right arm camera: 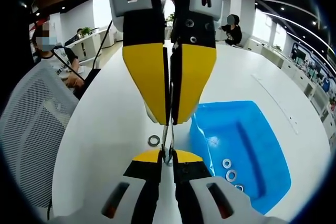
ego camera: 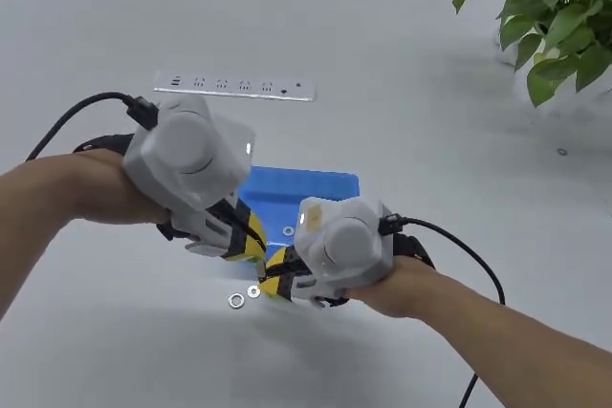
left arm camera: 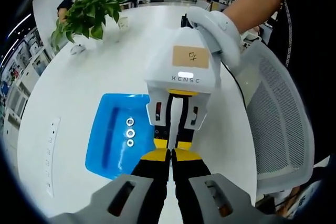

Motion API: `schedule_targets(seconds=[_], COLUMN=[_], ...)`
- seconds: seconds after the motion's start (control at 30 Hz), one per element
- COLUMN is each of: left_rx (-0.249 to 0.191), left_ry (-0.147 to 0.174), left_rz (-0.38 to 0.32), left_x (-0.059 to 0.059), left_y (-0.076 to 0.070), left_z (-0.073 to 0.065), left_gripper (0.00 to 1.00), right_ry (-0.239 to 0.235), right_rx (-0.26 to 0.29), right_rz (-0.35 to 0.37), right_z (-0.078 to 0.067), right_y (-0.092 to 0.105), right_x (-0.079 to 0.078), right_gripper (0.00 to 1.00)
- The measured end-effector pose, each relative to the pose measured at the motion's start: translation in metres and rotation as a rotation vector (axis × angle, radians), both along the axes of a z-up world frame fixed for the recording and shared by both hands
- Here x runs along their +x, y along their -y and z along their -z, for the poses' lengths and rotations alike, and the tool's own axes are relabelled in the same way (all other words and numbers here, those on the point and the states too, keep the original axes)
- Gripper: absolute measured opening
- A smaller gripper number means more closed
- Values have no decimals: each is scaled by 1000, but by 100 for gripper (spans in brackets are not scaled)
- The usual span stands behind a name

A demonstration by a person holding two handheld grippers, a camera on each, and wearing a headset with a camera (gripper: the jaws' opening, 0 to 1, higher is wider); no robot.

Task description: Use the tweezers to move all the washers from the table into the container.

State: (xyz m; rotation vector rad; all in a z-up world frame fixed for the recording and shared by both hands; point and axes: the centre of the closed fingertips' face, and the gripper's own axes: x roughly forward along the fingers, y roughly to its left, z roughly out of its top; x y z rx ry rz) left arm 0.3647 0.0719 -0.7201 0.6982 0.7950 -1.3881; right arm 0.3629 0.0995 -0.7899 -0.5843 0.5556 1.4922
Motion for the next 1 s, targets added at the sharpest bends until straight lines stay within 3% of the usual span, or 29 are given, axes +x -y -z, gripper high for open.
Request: schedule_targets(seconds=[0.57,1.0], left_rx=[-8,-19], left_ry=[14,33], left_rz=[-1,-8], left_x=[-8,-15], left_y=[5,4], left_z=[-10,-28], left_gripper=[5,5], right_ry=[6,26], right_rx=[2,6], right_rz=[-5,-12], right_z=[-10,-28], right_y=[2,2], right_x=[-9,-15], right_gripper=[10,10])
